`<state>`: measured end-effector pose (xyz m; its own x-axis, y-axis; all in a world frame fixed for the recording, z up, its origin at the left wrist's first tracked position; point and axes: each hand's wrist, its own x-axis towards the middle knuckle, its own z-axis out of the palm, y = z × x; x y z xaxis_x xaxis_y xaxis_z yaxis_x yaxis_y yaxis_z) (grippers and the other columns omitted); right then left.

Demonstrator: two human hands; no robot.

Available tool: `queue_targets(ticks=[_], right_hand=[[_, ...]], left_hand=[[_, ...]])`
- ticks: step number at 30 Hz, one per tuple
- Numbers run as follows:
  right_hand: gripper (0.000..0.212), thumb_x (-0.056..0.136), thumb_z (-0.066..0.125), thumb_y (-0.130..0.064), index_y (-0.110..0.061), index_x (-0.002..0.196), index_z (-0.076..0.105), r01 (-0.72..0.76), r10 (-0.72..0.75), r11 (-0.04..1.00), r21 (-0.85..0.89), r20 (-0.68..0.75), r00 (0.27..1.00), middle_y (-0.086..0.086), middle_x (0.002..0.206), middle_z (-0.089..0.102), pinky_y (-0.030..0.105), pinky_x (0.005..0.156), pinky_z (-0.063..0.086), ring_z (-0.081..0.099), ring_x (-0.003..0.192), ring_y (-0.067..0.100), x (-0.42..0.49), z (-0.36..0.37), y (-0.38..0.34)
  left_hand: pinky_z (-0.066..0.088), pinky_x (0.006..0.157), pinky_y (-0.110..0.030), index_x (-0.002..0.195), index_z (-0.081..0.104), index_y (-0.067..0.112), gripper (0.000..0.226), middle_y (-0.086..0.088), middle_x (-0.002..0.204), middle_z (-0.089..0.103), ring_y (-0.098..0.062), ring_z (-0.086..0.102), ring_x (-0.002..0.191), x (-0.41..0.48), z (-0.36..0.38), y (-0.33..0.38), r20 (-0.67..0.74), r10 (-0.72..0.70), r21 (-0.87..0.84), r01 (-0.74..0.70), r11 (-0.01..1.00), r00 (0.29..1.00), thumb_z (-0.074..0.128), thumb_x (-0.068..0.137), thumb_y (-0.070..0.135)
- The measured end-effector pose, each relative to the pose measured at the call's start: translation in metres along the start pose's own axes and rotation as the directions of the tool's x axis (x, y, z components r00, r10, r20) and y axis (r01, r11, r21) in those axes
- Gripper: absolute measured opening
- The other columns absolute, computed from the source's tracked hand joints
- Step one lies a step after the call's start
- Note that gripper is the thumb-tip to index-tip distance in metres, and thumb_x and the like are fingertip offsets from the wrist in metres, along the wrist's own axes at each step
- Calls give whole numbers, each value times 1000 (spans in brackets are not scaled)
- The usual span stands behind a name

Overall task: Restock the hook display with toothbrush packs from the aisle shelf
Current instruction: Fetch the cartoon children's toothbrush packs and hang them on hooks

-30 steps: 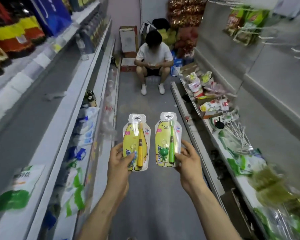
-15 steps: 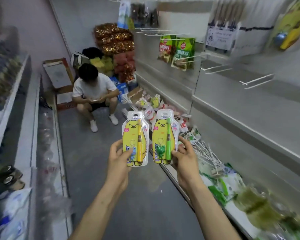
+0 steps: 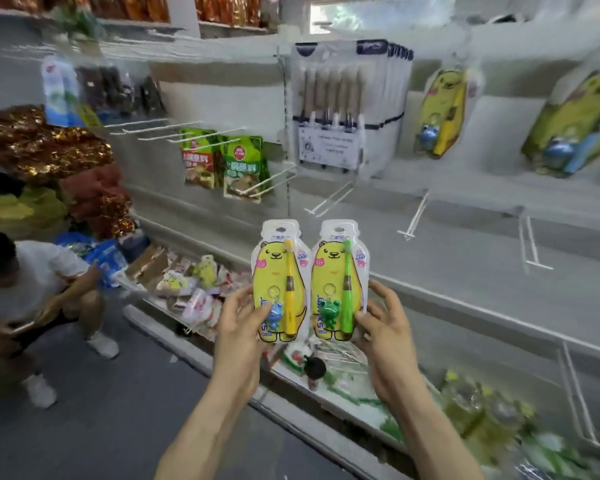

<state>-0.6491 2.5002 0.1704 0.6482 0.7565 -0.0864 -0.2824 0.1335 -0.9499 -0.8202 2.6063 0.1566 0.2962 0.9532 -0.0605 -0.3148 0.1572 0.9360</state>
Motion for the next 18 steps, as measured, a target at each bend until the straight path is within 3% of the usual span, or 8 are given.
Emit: queue_targets(ticks=[4, 6, 8, 11, 18], right_hand=[[53, 101, 45, 13, -29, 130, 60, 121, -118, 993, 12, -145, 982, 0, 113, 78, 45, 82, 49, 67, 92, 32, 9, -3, -30], [52, 101, 44, 12, -28, 130, 59, 171, -167, 985, 0, -220, 961, 1, 110, 78, 49, 82, 46, 62, 92, 32, 15, -6, -44], [52, 100, 43, 12, -26, 131, 58, 226, -219, 974, -6, -284, 934, 3, 110, 78, 52, 82, 52, 66, 93, 31, 20, -10, -61], [52, 100, 42, 13, -26, 131, 58, 286, -273, 958, -21, -364, 890, 8, 114, 76, 45, 74, 58, 72, 91, 25, 21, -22, -85], [49, 102, 43, 13, -20, 135, 55, 389, -369, 920, -36, -411, 834, 9, 112, 76, 36, 63, 62, 78, 93, 24, 10, -48, -129]], left_hand=[[54, 100, -62, 120, 68, 36, 35, -6, 138, 66, -32, 66, 124, 36, 35, 20, 192, -31, 5, 31, 1000, 981, 77, 87, 26], [57, 94, -55, 123, 66, 32, 34, -10, 135, 68, -33, 69, 118, 56, 52, 28, 295, -46, -9, 51, 999, 955, 73, 92, 20], [59, 86, -53, 127, 62, 25, 33, -15, 127, 72, -33, 72, 107, 75, 72, 37, 374, -53, -28, 68, 997, 926, 68, 97, 10], [58, 88, -58, 130, 58, 18, 34, -18, 124, 73, -36, 73, 102, 92, 107, 51, 463, -20, -30, 38, 999, 886, 66, 99, 6], [61, 75, -43, 126, 58, 19, 30, -12, 124, 74, -23, 76, 90, 99, 177, 93, 561, 69, -97, -17, 995, 825, 64, 101, 5]])
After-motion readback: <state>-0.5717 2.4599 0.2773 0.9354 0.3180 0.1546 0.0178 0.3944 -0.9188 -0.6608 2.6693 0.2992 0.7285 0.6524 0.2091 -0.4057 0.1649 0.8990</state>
